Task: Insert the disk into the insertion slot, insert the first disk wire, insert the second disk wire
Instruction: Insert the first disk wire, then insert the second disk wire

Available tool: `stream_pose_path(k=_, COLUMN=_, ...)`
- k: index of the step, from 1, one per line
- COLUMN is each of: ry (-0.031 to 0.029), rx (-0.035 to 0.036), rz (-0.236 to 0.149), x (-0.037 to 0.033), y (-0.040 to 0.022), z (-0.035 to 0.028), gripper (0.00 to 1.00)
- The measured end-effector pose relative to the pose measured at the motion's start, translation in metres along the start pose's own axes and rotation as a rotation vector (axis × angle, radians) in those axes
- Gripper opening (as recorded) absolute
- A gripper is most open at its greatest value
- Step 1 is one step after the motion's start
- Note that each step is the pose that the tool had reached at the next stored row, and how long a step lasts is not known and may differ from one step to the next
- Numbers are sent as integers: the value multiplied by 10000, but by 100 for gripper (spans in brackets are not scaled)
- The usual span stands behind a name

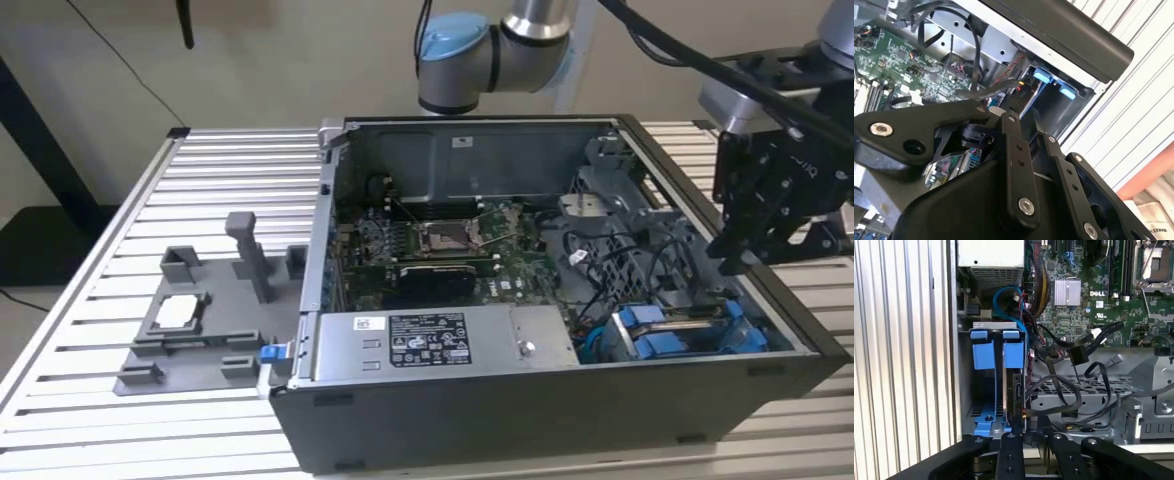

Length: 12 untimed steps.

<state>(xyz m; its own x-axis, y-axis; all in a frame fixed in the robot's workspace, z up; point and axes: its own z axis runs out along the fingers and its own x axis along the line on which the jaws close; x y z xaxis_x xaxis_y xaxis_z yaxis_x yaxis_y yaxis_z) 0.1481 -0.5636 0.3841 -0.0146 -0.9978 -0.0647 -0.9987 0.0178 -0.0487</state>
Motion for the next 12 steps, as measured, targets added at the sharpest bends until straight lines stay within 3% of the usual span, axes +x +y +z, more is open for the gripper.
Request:
stream_pose_path(k=8, ry=1, rx=0, rz=1, x=-332, y=9, z=22, gripper=27)
stream_pose_path(k=10, ry=30, rx=1, rz=-1, x=-413, y=10, z=28, gripper=27)
stream_pose_path(k=12, ry=41, rx=5, rz=1, x=-428, y=36, z=28, gripper=27)
